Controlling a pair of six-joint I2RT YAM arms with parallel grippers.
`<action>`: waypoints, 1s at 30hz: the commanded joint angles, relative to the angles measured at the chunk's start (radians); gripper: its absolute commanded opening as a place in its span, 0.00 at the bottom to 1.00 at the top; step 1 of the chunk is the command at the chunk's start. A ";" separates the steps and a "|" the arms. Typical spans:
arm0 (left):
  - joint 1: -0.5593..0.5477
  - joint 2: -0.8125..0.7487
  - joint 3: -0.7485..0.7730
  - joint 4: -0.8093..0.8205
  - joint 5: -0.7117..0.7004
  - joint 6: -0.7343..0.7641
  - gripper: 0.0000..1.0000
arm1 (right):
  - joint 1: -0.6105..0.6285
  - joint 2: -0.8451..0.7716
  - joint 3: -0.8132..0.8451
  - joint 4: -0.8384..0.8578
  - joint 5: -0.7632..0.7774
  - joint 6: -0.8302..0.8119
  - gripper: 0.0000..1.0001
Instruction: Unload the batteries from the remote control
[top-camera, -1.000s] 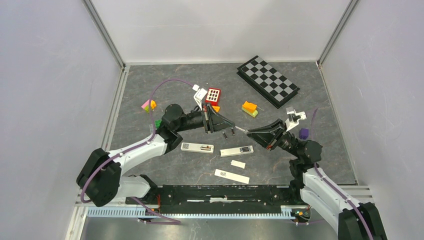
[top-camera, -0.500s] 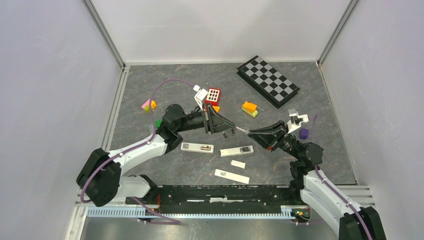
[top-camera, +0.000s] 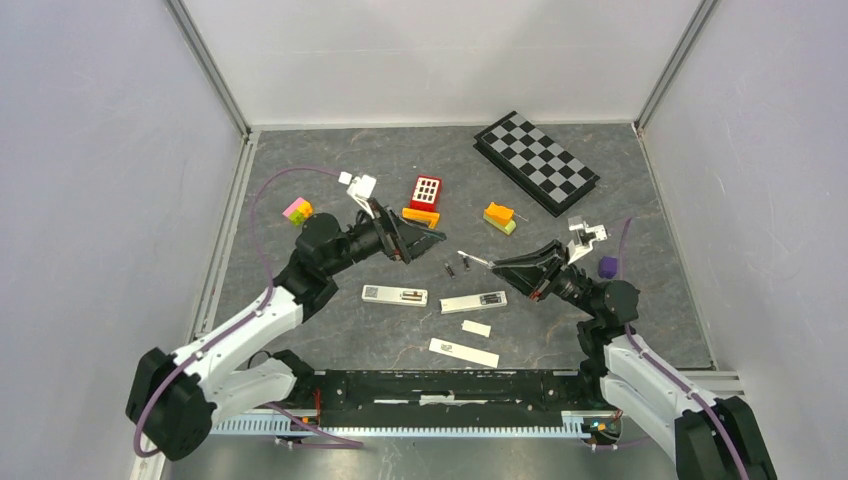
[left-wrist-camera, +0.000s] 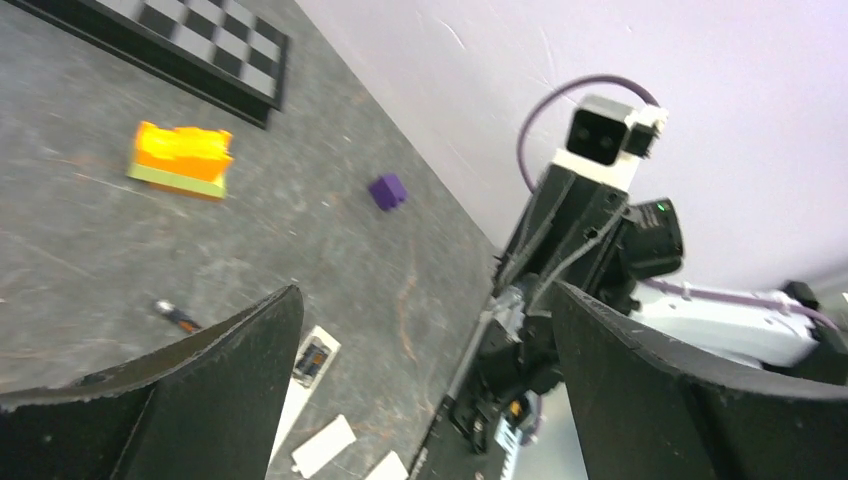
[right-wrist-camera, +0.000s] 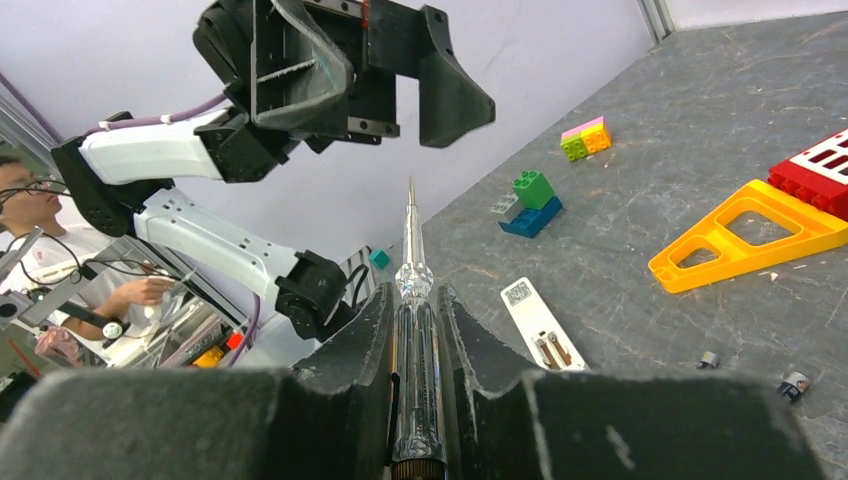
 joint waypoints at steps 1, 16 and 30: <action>0.017 -0.081 0.010 -0.189 -0.167 0.153 1.00 | -0.001 -0.003 -0.011 0.042 -0.022 -0.046 0.00; 0.014 -0.004 0.122 -0.462 -0.059 0.547 1.00 | 0.000 -0.007 0.292 -1.003 0.331 -0.645 0.00; -0.210 0.303 0.188 -0.551 -0.137 0.719 1.00 | 0.000 0.074 0.542 -1.538 0.492 -0.820 0.00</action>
